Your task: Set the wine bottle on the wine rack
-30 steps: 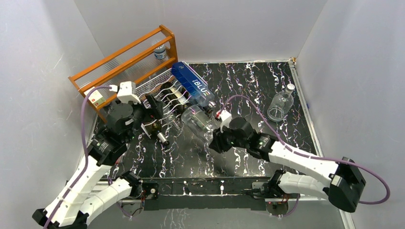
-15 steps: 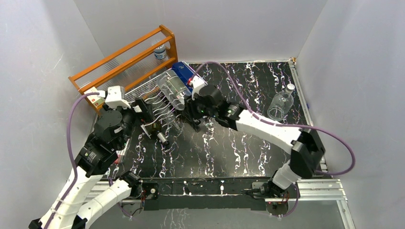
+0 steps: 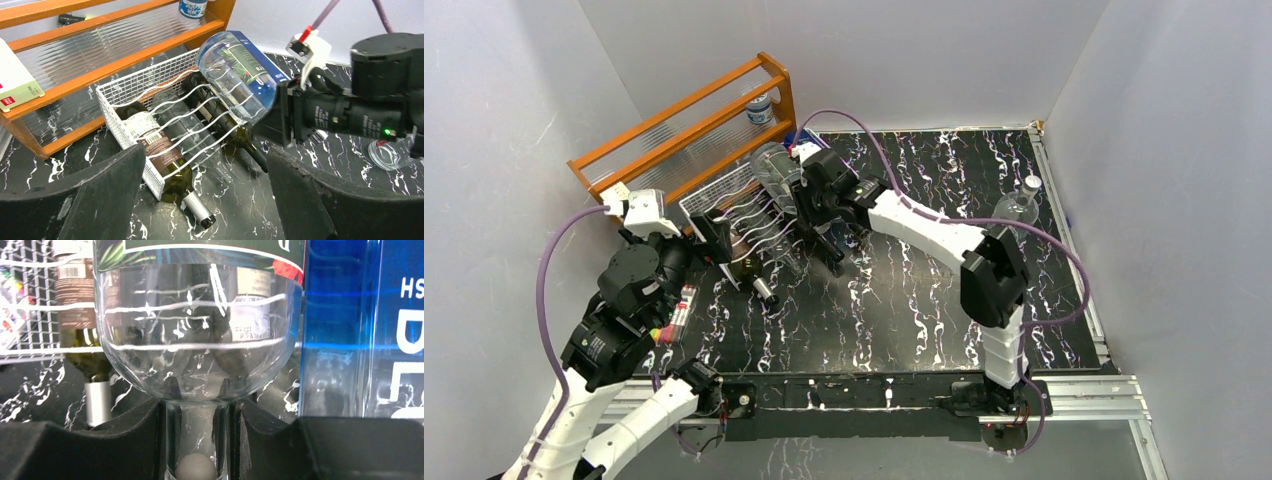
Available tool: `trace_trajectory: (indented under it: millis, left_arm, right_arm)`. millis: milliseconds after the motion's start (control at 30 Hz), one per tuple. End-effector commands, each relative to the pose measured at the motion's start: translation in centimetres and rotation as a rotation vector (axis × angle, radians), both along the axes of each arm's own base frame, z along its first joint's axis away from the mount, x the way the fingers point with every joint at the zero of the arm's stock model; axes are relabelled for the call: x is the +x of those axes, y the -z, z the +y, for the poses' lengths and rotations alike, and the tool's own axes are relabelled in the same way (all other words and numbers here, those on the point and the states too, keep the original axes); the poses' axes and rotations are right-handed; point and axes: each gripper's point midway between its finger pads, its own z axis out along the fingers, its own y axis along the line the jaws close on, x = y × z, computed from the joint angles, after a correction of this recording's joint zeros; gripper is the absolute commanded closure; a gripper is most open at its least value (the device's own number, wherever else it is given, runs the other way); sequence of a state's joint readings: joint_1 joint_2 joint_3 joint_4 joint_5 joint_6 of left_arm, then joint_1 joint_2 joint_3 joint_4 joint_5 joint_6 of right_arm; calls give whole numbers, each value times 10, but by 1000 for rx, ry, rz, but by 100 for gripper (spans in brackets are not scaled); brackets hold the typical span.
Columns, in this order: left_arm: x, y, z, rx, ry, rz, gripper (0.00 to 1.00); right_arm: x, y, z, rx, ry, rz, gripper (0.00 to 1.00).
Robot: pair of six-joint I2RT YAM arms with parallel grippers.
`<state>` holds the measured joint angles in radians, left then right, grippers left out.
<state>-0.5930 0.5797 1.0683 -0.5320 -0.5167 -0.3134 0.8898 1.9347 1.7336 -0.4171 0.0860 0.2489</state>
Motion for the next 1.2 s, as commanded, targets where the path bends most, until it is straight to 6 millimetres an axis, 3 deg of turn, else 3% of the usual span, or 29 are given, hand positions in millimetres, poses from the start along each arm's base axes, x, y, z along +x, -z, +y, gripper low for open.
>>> trace_trajectory:
  millis: [0, 300, 667, 800, 1000, 1167]
  left_arm:
    - [1, 3, 0, 17, 1, 13, 10]
    - [5, 15, -8, 30, 25, 50, 9]
    - [7, 21, -13, 31, 43, 69, 7]
    - [6, 20, -14, 29, 48, 68, 7]
    - [5, 20, -15, 26, 56, 69, 7]
    - [5, 20, -16, 27, 59, 71, 6]
  right_arm:
    - [45, -106, 29, 221, 18, -232, 100]
    - [71, -90, 38, 155, 49, -224, 100]
    - [74, -74, 41, 130, 34, -193, 100]
    - [74, -71, 42, 126, 26, -192, 90]
    - [71, -73, 40, 131, 20, -193, 50]
    - [66, -82, 35, 142, 22, -205, 36]
